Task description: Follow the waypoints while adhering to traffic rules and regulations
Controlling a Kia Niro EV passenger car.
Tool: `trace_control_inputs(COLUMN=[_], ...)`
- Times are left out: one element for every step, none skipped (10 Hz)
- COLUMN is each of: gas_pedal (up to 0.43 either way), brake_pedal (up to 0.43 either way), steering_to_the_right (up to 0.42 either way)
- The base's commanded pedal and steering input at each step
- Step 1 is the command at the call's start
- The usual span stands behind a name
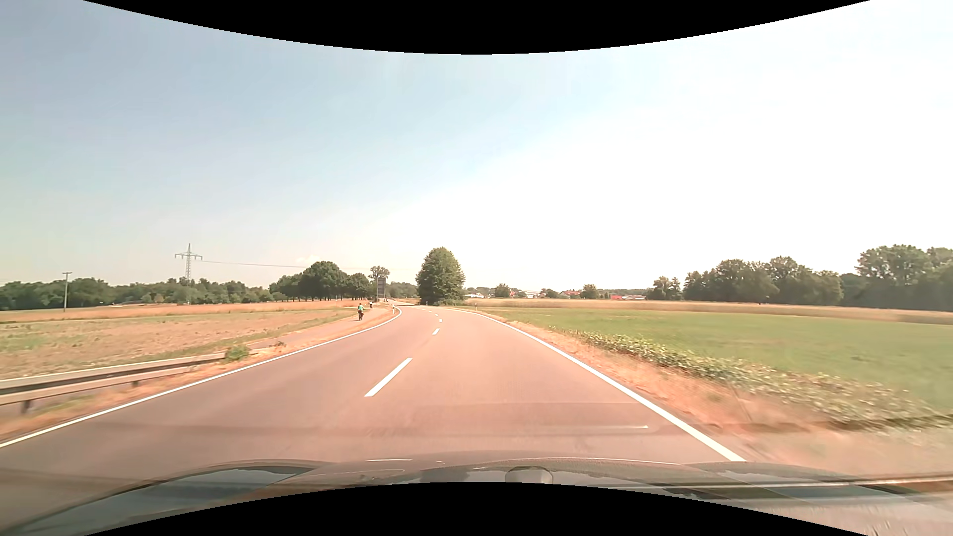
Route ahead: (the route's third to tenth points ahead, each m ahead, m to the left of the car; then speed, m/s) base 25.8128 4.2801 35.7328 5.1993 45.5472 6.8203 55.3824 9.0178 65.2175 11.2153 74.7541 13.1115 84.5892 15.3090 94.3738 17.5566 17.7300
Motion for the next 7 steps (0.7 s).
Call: trace_control_inputs(gas_pedal=[0.118,0.130,0.138,0.138,0.150,0.150,0.150], brake_pedal=[0.000,0.000,0.000,0.000,0.000,0.000,0.000], steering_to_the_right=[-0.021,-0.021,-0.020,-0.020,-0.019,-0.020,-0.020])
